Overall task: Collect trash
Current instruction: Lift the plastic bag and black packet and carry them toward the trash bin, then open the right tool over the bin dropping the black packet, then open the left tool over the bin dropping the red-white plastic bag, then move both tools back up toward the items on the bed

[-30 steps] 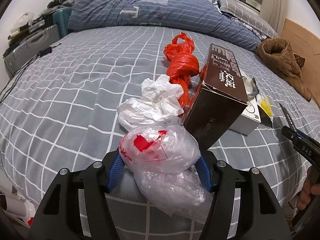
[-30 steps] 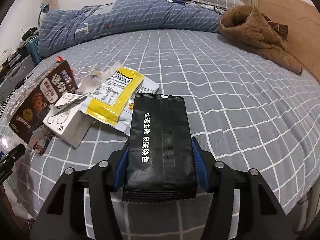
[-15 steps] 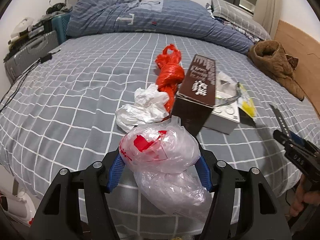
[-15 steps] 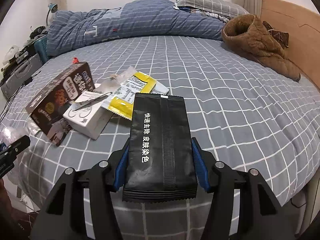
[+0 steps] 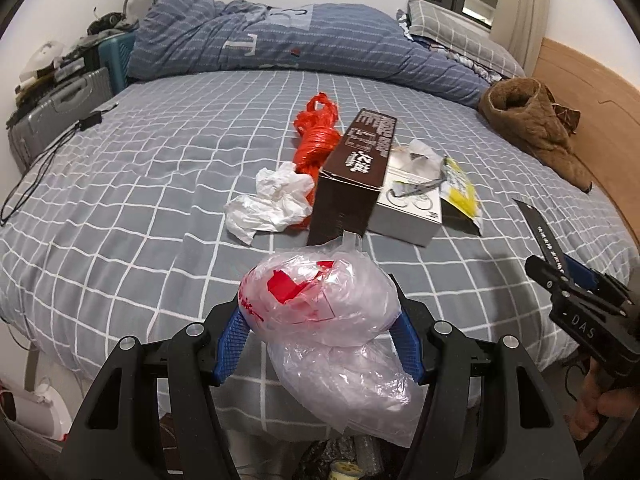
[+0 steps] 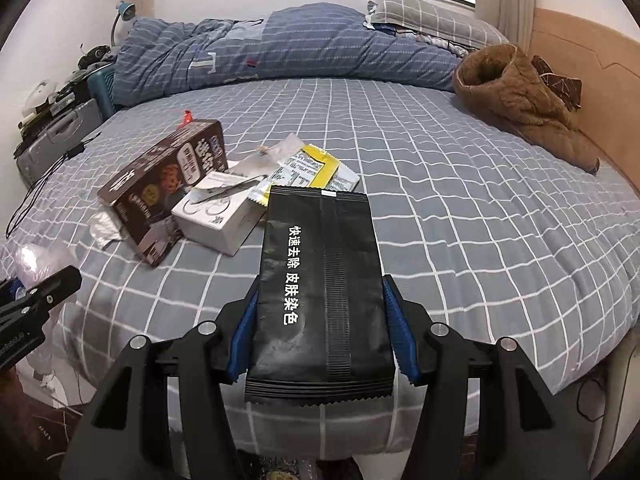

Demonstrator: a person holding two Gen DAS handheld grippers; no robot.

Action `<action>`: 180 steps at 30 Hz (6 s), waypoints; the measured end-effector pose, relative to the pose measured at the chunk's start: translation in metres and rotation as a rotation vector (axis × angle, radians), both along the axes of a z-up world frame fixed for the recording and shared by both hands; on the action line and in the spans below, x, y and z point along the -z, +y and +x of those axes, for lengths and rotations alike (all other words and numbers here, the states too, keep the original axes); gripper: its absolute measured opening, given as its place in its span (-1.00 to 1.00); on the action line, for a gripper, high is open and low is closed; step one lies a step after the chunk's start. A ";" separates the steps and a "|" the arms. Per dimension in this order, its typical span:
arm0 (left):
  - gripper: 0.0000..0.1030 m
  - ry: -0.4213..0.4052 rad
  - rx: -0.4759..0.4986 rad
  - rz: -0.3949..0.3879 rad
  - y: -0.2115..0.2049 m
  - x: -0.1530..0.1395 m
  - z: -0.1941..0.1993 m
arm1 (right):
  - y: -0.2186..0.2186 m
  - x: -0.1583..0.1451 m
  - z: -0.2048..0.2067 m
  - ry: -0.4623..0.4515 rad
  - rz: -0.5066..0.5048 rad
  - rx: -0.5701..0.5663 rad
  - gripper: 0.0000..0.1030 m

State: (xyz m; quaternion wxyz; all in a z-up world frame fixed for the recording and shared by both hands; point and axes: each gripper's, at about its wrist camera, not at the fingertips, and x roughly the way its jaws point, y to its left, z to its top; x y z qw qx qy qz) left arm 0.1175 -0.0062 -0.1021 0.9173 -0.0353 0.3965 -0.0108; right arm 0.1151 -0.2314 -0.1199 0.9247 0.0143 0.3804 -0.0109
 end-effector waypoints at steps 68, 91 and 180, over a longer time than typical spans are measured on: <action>0.18 0.119 0.057 -0.018 -0.027 0.011 -0.158 | 0.051 0.006 -0.178 0.104 -0.011 -0.081 0.05; 0.18 0.254 0.048 -0.005 -0.023 0.087 -0.156 | 0.059 0.086 -0.182 0.276 -0.015 -0.099 0.05; 0.89 0.261 0.051 0.057 -0.048 0.121 -0.111 | 0.008 0.112 -0.136 0.234 -0.055 -0.024 0.84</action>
